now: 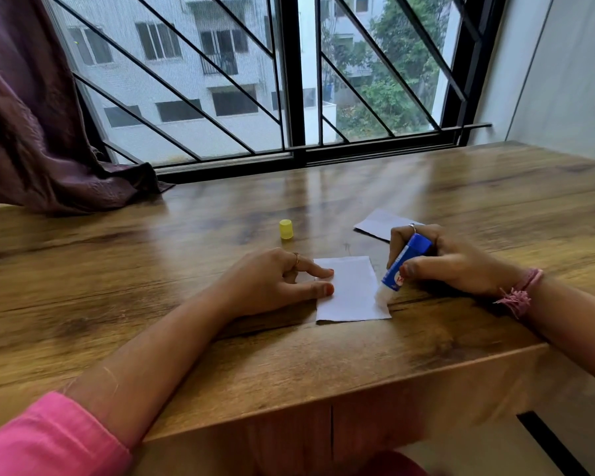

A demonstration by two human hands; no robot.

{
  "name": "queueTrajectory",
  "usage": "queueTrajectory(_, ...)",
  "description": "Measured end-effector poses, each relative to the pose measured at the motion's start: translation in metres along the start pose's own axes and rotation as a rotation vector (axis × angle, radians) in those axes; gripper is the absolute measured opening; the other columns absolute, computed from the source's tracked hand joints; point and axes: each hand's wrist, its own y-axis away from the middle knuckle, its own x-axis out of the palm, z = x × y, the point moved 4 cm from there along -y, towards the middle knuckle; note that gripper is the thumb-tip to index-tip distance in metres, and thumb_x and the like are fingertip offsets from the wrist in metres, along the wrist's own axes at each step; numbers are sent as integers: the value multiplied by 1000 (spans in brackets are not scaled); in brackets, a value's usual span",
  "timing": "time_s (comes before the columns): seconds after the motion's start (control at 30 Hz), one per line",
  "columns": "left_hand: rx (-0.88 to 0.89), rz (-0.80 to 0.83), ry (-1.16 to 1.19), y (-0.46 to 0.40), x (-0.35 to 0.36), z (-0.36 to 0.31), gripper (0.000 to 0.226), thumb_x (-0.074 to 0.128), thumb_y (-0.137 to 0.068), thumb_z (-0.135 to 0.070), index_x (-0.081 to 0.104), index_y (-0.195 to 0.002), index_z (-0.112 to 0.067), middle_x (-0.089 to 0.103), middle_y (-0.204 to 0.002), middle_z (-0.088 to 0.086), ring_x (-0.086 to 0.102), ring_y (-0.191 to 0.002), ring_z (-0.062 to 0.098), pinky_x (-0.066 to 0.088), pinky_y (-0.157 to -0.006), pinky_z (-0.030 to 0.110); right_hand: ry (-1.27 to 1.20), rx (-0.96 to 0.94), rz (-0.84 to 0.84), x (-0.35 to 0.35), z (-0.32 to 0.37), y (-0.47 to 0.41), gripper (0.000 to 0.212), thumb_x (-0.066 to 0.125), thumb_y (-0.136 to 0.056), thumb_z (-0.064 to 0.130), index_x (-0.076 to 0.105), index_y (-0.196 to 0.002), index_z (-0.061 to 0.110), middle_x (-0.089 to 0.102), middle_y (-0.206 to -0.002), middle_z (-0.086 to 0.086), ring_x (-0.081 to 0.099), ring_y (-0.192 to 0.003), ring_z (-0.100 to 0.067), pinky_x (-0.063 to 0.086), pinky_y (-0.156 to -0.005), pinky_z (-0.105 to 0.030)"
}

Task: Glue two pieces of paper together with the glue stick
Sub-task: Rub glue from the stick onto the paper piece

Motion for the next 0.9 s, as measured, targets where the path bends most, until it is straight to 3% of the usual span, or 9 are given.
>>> queueTrajectory(0.17, 8, -4, 1, 0, 0, -1, 32, 59, -81, -59, 65, -109, -45, 31, -49, -9, 31, -45, 7, 21, -48, 23, -9, 17, 0, 0, 0, 1, 7, 59, -68, 8, 58, -72, 2, 60, -58, 0, 51, -53, -3, 39, -51, -13)
queueTrajectory(0.27, 13, -22, -1, 0, 1, 0, 30, 59, -82, -58, 65, -107, -44, 33, -49, -9, 32, -46, 7, 20, -49, 22, -193, 62, -193, -10, -6, 0, 6, 55, -70, 12, 57, -68, 7, 46, -50, -1, 40, -43, -8, 33, -41, -17)
queueTrajectory(0.37, 5, -58, -11, 1, 2, 1, 29, 60, -81, -59, 66, -105, -43, 35, -48, -9, 35, -45, 6, 24, -51, 24, -328, 165, -406, -21, -15, 0, 12, 57, -74, 20, 60, -73, 9, 46, -53, 2, 41, -46, -8, 32, -42, -19)
queueTrajectory(0.5, -11, -122, -22, 1, 4, 1, 32, 62, -80, -59, 67, -101, -36, 41, -42, -13, 40, -44, 3, 28, -52, 26, -403, 330, -555, -25, -20, 7, 13, 54, -84, 22, 58, -76, 14, 48, -55, 3, 42, -48, -10, 35, -42, -19)
queueTrajectory(0.73, -60, -276, -158, 0, 9, -1, 42, 56, -75, -69, 55, -89, -29, 47, -56, -14, 47, -56, 4, 42, -58, 30, -445, 414, -539, -9, -15, 35, 17, 59, -84, 16, 62, -97, 6, 55, -59, -1, 52, -49, -8, 48, -48, -24)
queueTrajectory(0.9, -6, -320, -106, 2, 6, -4, 40, 55, -84, -60, 60, -108, -29, 40, -47, -12, 42, -46, 1, 33, -53, 27, -393, 399, -654, -2, -9, 42, 23, 67, -82, 10, 62, -103, 1, 59, -67, -5, 56, -52, -7, 48, -45, -21)
